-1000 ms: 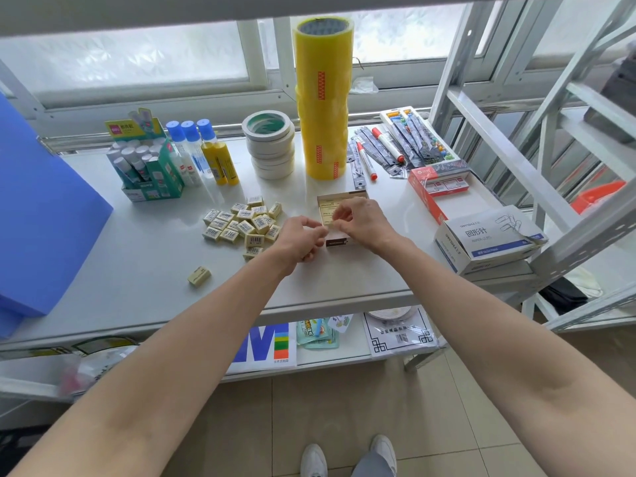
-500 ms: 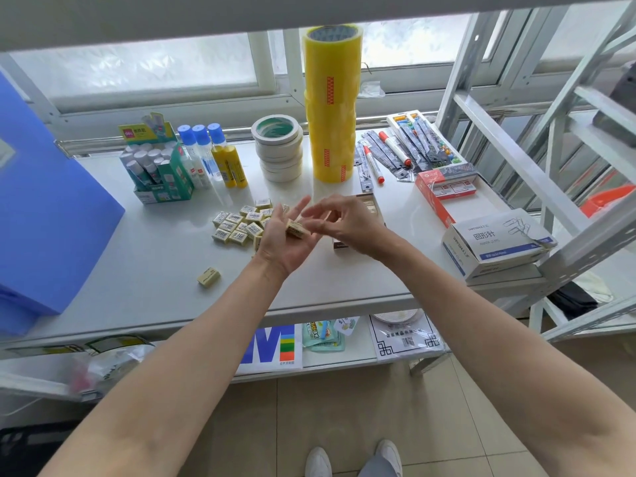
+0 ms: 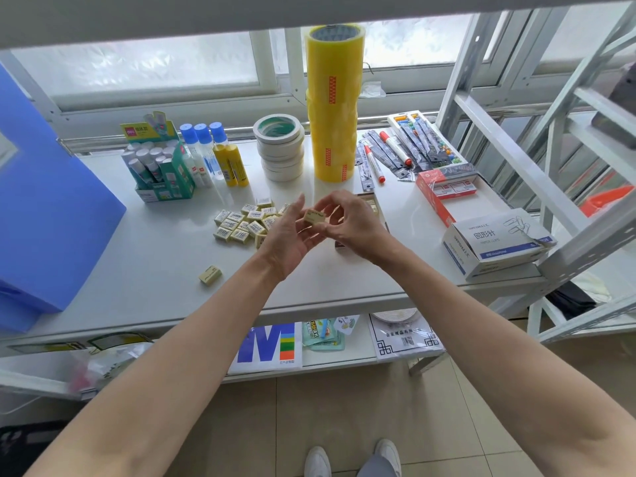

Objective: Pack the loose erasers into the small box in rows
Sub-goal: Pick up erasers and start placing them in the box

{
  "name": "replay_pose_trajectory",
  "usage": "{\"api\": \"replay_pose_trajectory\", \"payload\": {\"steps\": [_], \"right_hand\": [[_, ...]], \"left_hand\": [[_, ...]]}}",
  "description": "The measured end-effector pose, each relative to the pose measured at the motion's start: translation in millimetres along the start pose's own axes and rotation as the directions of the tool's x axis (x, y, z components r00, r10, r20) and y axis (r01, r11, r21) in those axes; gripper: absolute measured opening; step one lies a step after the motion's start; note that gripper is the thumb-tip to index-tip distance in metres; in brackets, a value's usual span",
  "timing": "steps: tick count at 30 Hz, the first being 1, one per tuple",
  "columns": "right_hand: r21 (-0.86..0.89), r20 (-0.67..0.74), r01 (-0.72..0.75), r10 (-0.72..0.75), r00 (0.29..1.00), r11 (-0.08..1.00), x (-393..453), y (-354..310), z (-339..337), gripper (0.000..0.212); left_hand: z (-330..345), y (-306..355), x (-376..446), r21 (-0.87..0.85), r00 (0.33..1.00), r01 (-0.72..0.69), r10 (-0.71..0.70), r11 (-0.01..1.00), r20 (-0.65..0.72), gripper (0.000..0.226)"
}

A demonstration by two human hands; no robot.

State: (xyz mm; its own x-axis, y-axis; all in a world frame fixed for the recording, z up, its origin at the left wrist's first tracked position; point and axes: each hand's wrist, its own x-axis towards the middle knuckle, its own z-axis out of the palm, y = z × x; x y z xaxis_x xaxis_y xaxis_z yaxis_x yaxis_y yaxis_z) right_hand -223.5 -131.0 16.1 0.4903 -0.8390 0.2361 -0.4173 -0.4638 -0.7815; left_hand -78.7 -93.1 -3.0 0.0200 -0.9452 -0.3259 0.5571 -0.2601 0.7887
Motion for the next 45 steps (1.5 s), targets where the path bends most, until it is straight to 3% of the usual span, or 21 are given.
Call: {"api": "replay_pose_trajectory", "payload": {"steps": [3, 7, 12, 16, 21, 26, 30, 39, 45], "right_hand": [[-0.016, -0.079, -0.008, 0.006, 0.997, 1.0, -2.2, 3.6, -1.4, 0.032], [-0.07, -0.057, 0.003, -0.007, 0.998, 0.998, -3.8, 8.2, -1.7, 0.039], [-0.021, 0.035, -0.054, 0.055, 0.998, 0.998, -8.6, 13.8, -8.7, 0.043], [-0.077, 0.0, -0.035, 0.035, 0.999, 0.996, -9.5, 19.9, -15.8, 0.039], [-0.169, -0.054, -0.069, 0.061, 0.997, 0.983, -4.8, 32.0, -25.8, 0.023], [-0.434, -0.08, -0.209, 0.194, 0.978, 0.876, -0.6, 52.6, -42.4, 0.025], [-0.534, -0.001, -0.182, 0.215, 0.977, 0.826, 6.3, 56.1, -39.4, 0.024], [-0.564, 0.007, -0.202, 0.25, 0.968, 0.8, 12.1, 58.5, -30.3, 0.027], [-0.569, -0.006, -0.167, 0.199, 0.98, 0.805, 10.4, 60.5, -26.7, 0.013]], "left_hand": [[0.7, -1.6, -7.3, 0.124, 0.998, -0.014, 0.007, 0.992, 0.059, 0.026], [2.0, -2.1, -7.0, 0.147, 1.0, -0.002, -0.001, 0.989, 0.023, 0.007], [7.4, 3.5, -3.3, 0.266, 0.996, -0.028, 0.049, 0.964, -0.07, 0.004], [15.7, 5.3, 0.3, 0.382, 0.993, -0.054, 0.089, 0.923, -0.075, 0.014], [24.9, 0.8, 8.3, 0.464, 0.983, -0.076, 0.145, 0.883, -0.116, 0.008], [18.0, -8.7, 16.3, 0.796, 0.959, -0.004, 0.229, 0.606, -0.169, 0.024], [21.9, -20.0, 19.6, 0.833, 0.975, 0.052, 0.154, 0.55, -0.162, 0.039], [22.1, -29.0, 23.3, 0.842, 0.974, 0.066, 0.147, 0.535, -0.17, 0.033], [22.2, -30.3, 22.9, 0.858, 0.974, 0.059, 0.158, 0.511, -0.162, 0.033]]}}
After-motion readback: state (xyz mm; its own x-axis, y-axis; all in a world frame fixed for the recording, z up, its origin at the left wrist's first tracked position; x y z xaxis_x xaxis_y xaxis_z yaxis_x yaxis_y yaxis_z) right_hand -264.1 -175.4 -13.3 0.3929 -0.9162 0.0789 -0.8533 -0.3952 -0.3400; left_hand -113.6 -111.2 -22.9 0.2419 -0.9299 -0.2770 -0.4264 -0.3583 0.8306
